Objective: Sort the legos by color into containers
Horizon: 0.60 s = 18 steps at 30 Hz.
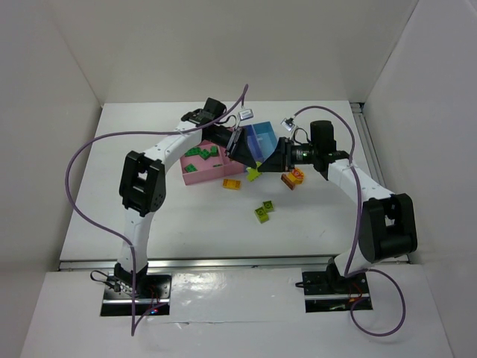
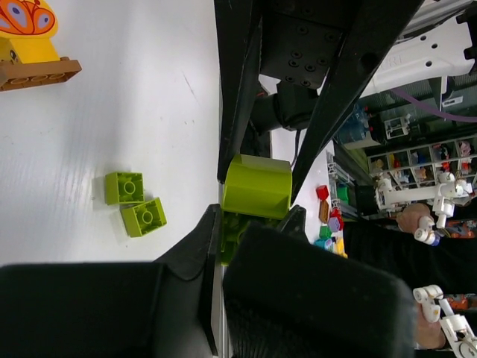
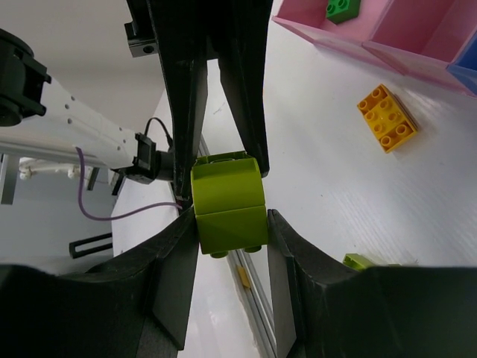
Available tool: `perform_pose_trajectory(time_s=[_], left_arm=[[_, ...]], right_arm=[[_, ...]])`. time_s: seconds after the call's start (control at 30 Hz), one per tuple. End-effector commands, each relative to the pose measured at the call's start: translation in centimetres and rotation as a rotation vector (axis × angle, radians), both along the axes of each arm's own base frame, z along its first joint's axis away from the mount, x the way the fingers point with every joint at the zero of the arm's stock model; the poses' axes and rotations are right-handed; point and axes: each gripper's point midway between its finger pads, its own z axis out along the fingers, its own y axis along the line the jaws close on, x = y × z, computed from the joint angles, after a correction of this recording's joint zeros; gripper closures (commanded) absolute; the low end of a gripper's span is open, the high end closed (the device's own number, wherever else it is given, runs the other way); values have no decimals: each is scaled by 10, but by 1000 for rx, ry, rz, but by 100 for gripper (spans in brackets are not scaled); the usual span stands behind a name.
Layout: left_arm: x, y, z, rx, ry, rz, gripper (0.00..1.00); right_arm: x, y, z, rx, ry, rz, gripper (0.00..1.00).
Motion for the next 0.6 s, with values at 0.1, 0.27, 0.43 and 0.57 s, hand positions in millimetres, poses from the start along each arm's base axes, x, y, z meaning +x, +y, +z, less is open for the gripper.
perform_pose_trajectory(time_s=[0.1, 0.27, 0.43, 0.57], left_arm=[[19, 15, 8, -28, 2, 52, 100], [45, 28, 10, -5, -26, 171, 100], [71, 45, 17, 46, -49, 307, 100], [88, 58, 5, 110, -66, 403, 100]], right_arm=[[12, -8, -1, -80, -35, -35, 83], [16, -13, -2, -106, -30, -50, 83], [26, -11, 3, -78, -29, -95, 83], [42, -11, 11, -65, -38, -152, 83]])
